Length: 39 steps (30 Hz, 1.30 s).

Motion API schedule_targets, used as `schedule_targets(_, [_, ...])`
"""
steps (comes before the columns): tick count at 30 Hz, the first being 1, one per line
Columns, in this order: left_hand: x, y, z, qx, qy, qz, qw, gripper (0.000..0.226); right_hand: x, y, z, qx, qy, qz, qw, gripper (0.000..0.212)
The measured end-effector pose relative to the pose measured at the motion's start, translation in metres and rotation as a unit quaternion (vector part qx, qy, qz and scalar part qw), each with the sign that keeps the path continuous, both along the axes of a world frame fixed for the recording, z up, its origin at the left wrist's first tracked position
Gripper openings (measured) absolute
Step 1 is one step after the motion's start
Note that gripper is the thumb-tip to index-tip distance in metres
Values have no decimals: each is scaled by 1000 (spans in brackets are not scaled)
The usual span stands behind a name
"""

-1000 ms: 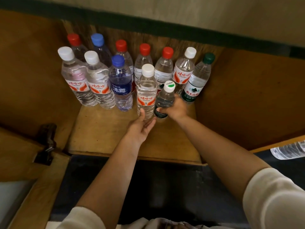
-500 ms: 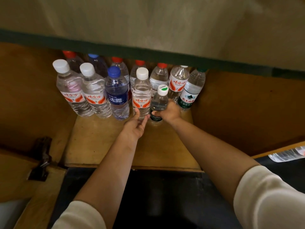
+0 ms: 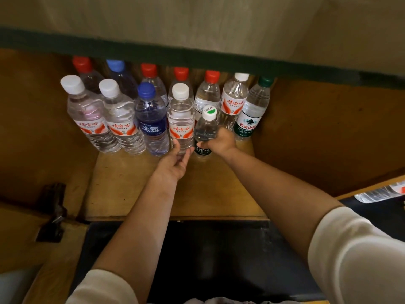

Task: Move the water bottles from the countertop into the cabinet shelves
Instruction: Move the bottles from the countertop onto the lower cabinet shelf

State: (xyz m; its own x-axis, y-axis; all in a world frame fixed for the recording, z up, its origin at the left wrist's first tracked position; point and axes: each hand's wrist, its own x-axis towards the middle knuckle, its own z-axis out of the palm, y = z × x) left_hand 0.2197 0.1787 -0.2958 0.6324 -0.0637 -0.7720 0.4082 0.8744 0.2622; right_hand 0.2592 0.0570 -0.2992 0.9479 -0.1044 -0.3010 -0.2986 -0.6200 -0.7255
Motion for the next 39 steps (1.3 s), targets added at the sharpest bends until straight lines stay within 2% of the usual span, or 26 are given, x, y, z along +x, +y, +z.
schedule_targets(7, [3,14,-3,13,-3,-28,1000,29,4,6,0,-11,1,7,1000,50])
schedule_targets(11, [2,18,-5,17,-8,-42,999,36,4,7,-4,-25,-15,-4,1000,52])
schedule_targets(13, [0,18,-5,25,-12,-53,998,32,4,9,-5,-30,-18,-12,999,55])
schedule_targets(17, [-6,13,-5,69,-21,-86,994,25,-3,3,-4,48,2,-30,998,69])
schedule_targets(20, [-17,7,-6,125,-23,-148,981,27,-20,-9,-3,81,-3,-31,996,81])
schedule_targets(24, [-41,-7,-7,215,-41,-233,948,27,-57,-31,-1,110,-8,-22,994,75])
schedule_targets(30, [-88,-53,-2,362,-78,-314,874,21,-128,-80,-5,138,19,83,987,37])
schedule_targets(34, [-121,-100,-2,463,-96,-394,788,12,-169,-129,-5,123,15,195,973,29])
schedule_targets(36, [-137,-125,-6,502,-106,-421,748,17,-187,-156,-6,111,-10,259,959,27])
schedule_targets(39, [-159,-163,-18,500,-93,-442,739,22,-205,-202,-13,99,-21,264,959,25])
